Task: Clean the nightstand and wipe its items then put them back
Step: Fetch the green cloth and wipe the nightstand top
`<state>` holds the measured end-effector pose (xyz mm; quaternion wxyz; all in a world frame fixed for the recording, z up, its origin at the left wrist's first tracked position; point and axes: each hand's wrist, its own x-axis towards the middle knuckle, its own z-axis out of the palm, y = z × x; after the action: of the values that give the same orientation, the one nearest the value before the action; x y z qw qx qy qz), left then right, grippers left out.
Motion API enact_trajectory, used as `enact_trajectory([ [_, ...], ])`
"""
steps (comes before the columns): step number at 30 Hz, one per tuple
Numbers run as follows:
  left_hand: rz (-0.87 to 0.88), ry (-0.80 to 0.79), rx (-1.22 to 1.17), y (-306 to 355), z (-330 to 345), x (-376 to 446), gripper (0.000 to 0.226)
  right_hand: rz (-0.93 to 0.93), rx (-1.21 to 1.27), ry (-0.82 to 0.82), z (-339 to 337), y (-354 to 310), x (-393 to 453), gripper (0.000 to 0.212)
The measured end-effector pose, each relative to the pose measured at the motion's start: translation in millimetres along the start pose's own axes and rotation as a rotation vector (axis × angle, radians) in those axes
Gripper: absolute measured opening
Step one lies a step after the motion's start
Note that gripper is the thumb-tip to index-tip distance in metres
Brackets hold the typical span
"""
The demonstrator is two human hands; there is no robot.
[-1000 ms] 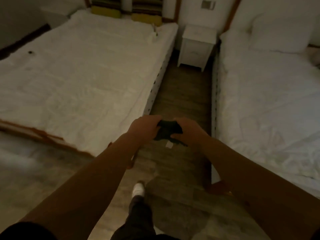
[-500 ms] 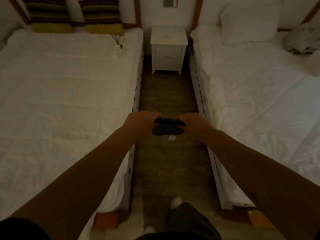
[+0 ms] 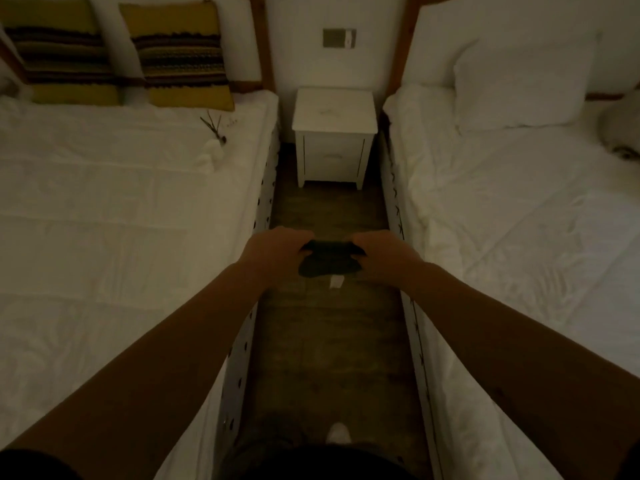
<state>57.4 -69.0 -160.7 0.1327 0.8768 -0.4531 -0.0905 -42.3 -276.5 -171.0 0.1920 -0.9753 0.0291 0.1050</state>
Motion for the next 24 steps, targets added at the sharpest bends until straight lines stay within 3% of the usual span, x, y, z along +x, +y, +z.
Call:
enact_trajectory([
  [10, 0.023, 0.005, 0.023, -125, -38, 218, 0.016, 0.033, -0.052, -0.041, -76, 72, 232, 0.015],
  [24, -0.069, -0.028, -0.176, -292, -88, 508, 0.018, 0.026, -0.025, 0.015, -181, 170, 529, 0.021],
])
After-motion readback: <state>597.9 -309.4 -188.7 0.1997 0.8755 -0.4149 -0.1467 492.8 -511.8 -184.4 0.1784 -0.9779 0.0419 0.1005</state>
